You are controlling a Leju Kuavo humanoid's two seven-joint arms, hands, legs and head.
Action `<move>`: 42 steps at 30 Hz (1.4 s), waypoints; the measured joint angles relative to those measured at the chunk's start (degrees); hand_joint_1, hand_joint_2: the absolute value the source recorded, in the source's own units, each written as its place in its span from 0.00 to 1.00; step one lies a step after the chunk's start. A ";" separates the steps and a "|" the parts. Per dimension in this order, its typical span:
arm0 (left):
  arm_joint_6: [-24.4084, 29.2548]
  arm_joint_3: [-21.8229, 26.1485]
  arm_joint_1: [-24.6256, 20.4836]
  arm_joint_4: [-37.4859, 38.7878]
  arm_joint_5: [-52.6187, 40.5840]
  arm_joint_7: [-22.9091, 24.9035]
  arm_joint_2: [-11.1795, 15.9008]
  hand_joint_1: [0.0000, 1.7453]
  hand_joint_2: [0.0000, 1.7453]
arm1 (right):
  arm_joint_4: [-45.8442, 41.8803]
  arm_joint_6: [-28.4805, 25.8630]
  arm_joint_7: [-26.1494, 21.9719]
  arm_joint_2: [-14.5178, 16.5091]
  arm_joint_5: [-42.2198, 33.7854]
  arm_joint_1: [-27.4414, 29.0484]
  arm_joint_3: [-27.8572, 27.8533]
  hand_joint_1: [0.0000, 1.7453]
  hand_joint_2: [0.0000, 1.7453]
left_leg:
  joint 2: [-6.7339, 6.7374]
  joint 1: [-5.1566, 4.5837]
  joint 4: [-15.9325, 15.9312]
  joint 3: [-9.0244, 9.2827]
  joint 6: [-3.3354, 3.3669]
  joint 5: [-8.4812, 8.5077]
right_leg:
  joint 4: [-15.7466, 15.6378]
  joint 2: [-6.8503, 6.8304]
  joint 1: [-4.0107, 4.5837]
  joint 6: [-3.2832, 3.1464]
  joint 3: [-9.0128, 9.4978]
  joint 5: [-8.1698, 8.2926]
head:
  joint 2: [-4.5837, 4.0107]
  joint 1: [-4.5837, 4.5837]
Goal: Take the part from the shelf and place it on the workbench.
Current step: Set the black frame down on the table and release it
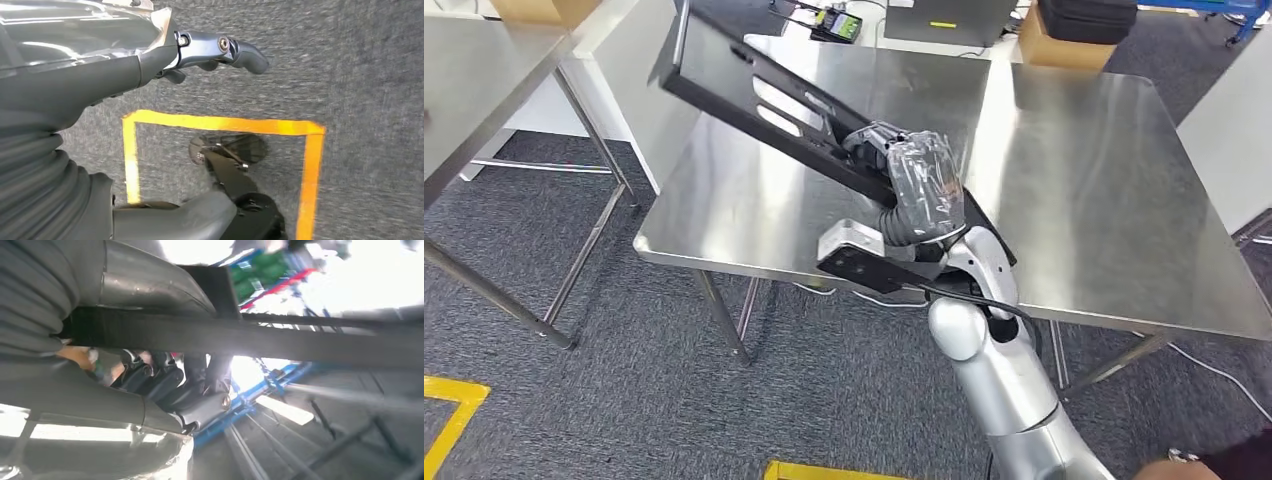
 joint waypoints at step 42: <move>1.90 1.40 -2.54 -0.58 -5.98 1.39 -0.10 0.00 1.00 | 70.79 2.56 28.66 -4.76 25.15 -33.25 5.03 0.00 0.00 | -0.85 -2.85 -2.90 1.28 2.58 1.57 | -1.01 0.13 2.61 -3.72 -7.14 7.48 | 0.00 1.17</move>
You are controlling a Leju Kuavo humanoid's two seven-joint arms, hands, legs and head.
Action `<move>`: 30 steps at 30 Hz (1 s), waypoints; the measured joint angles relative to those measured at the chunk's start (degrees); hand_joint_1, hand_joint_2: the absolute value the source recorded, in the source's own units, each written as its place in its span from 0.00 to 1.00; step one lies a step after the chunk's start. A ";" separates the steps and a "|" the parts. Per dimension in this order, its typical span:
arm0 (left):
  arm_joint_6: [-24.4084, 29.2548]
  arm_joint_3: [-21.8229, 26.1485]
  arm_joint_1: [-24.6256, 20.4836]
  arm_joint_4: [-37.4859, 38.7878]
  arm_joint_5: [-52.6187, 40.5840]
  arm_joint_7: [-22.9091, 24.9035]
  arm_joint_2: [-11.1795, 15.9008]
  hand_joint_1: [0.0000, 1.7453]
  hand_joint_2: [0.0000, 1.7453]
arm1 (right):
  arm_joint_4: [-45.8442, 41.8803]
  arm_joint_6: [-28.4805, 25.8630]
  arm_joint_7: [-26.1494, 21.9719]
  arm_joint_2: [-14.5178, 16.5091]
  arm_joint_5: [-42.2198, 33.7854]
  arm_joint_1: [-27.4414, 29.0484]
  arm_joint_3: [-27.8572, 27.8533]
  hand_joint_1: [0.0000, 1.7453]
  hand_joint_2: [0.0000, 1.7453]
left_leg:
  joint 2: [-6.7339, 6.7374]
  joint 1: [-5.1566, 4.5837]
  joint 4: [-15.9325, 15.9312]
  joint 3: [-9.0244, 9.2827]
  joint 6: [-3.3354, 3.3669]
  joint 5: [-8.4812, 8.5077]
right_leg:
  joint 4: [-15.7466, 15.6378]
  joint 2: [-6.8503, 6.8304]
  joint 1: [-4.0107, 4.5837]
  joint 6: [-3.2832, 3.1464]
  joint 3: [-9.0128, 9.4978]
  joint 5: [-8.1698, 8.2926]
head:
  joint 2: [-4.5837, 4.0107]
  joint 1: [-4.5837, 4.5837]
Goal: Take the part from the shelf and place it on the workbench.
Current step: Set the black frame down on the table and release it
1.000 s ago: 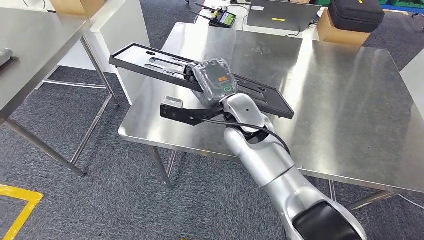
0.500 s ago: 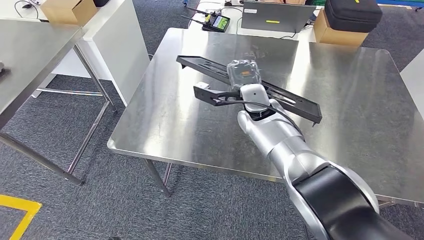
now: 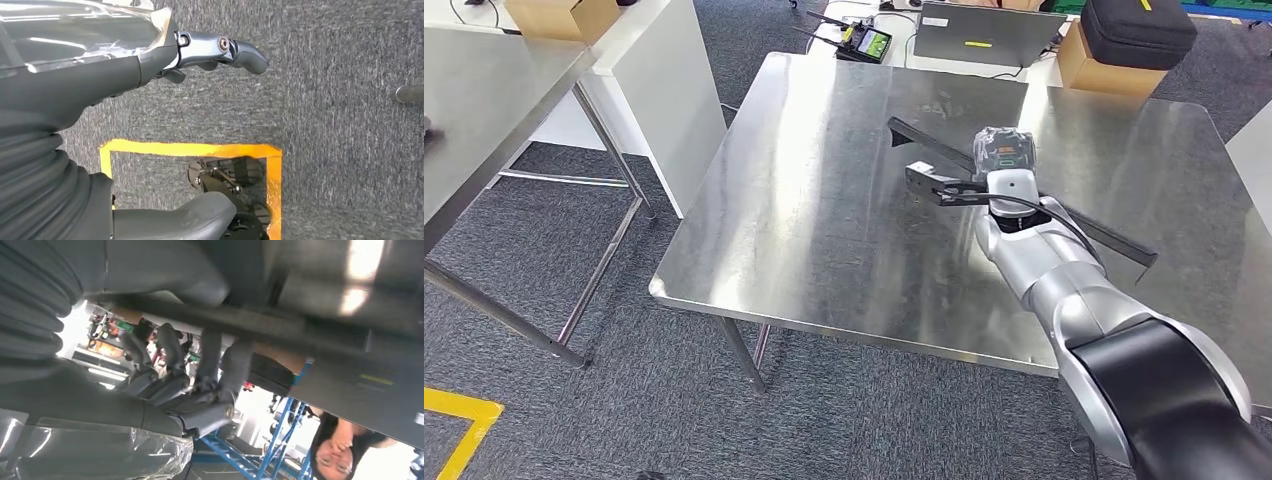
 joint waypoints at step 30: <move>2.18 0.55 0.47 0.00 -1.64 1.24 -0.18 0.00 0.00 | 1.08 0.11 0.80 -1.25 3.27 -0.78 -2.86 0.00 0.00 | 0.03 0.66 -0.09 0.18 -0.04 -0.02 | 0.00 0.03 0.27 -0.01 -0.07 0.01 | 0.01 -0.03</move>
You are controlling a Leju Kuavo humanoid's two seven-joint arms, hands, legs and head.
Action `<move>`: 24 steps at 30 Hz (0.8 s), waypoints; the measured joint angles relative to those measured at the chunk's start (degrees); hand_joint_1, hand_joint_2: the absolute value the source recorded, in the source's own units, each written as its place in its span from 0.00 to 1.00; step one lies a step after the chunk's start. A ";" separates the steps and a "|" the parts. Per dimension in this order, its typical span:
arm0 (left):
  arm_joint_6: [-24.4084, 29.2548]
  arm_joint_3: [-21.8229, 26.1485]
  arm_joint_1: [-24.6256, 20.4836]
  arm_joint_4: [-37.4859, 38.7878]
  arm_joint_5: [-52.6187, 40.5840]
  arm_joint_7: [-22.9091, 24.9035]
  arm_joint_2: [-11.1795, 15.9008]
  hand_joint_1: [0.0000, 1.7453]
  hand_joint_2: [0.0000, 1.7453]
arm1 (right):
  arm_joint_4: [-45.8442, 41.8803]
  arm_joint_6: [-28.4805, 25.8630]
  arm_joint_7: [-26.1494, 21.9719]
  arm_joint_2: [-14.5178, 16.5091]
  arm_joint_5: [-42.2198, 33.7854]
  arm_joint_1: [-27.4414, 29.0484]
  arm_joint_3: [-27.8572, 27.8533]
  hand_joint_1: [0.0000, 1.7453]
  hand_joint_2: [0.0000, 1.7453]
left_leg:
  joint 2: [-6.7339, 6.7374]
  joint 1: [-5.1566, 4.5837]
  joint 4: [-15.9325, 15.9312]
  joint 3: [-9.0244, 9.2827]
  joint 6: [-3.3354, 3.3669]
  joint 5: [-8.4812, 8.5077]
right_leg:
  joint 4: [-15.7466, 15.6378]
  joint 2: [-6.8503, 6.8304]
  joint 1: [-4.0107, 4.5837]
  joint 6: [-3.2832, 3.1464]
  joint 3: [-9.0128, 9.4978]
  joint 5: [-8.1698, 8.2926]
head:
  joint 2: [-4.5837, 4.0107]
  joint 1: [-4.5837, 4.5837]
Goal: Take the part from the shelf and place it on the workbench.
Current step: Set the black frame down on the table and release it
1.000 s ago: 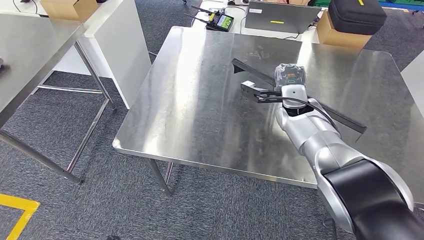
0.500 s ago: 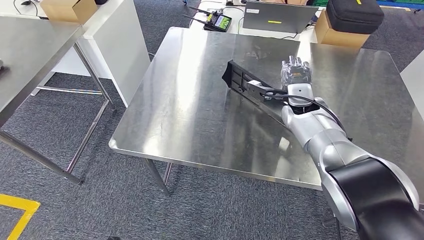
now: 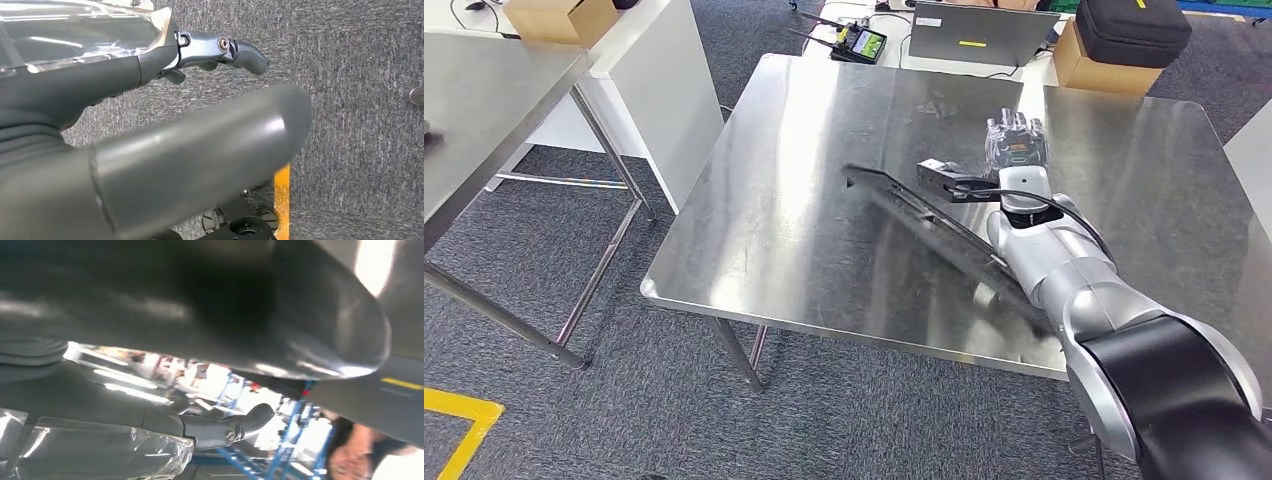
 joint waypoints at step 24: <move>-0.35 0.38 0.31 0.02 -1.50 1.05 -0.05 0.00 0.00 | 1.11 16.87 9.74 -2.09 8.24 -3.42 3.61 0.00 0.00 | 0.00 0.01 -0.01 0.00 -0.01 0.01 | 0.01 0.00 0.01 0.00 0.01 0.00 | -0.01 -0.01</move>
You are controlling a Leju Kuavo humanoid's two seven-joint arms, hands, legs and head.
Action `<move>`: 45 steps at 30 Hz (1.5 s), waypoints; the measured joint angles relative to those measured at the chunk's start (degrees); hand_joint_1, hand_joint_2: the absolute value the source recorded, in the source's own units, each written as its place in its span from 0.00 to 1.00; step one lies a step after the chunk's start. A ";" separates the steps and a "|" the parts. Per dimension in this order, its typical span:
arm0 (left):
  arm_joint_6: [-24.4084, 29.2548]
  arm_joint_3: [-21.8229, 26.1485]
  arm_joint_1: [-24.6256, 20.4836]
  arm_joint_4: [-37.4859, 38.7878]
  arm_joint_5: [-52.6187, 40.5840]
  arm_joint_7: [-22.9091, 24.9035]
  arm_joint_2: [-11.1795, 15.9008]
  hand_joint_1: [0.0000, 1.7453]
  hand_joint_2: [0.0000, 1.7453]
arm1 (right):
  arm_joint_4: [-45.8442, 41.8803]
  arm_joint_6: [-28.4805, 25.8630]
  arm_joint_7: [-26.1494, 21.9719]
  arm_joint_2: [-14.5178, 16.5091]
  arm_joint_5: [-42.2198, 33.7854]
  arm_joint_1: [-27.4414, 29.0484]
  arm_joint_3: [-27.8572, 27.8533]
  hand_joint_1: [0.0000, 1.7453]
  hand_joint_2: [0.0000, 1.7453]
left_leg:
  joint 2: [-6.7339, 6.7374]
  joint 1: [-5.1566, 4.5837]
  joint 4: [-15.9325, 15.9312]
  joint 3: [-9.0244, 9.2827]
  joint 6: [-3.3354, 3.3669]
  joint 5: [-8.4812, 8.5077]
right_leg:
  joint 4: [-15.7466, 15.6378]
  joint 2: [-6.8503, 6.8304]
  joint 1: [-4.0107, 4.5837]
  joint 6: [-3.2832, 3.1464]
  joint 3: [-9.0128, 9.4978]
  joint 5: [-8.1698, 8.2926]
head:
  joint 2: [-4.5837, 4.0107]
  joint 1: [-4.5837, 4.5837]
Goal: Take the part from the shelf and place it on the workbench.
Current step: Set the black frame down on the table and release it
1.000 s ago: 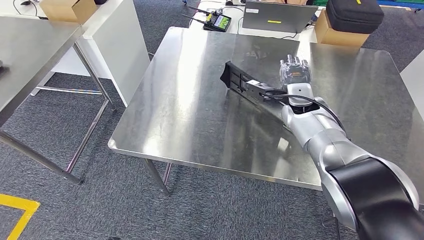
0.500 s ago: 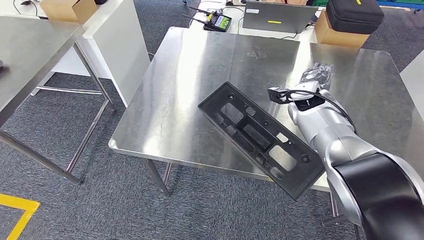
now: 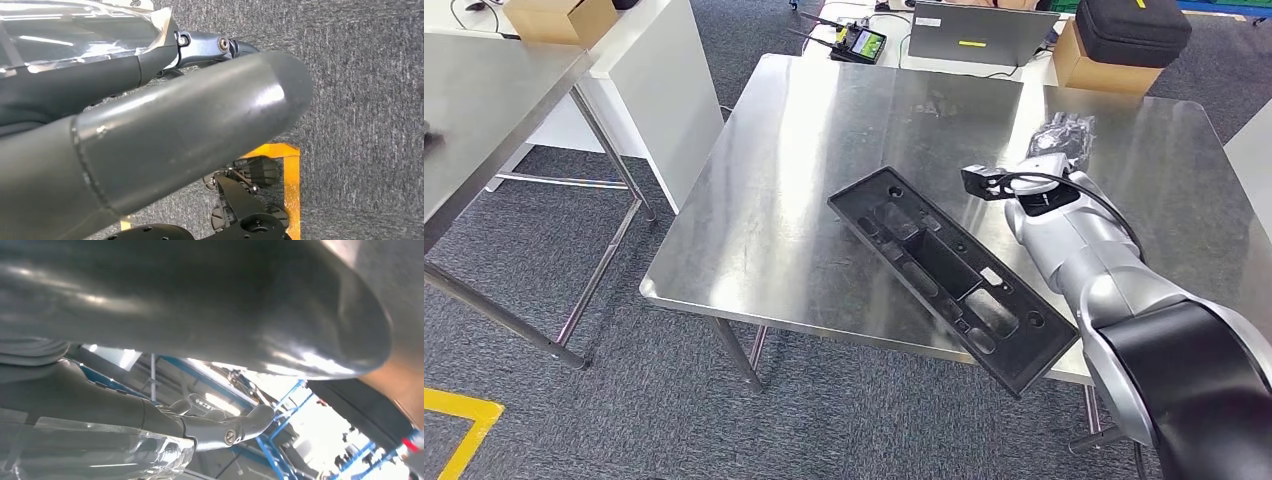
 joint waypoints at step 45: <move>-0.08 6.89 2.05 0.09 -1.60 -4.06 1.09 0.00 0.00 | -104.55 11.66 -67.30 13.12 -120.85 67.18 -26.42 0.00 0.00 | 0.00 0.15 -0.06 0.15 -0.51 -0.48 | -0.04 0.09 0.09 -0.09 0.08 -0.40 | 0.00 0.02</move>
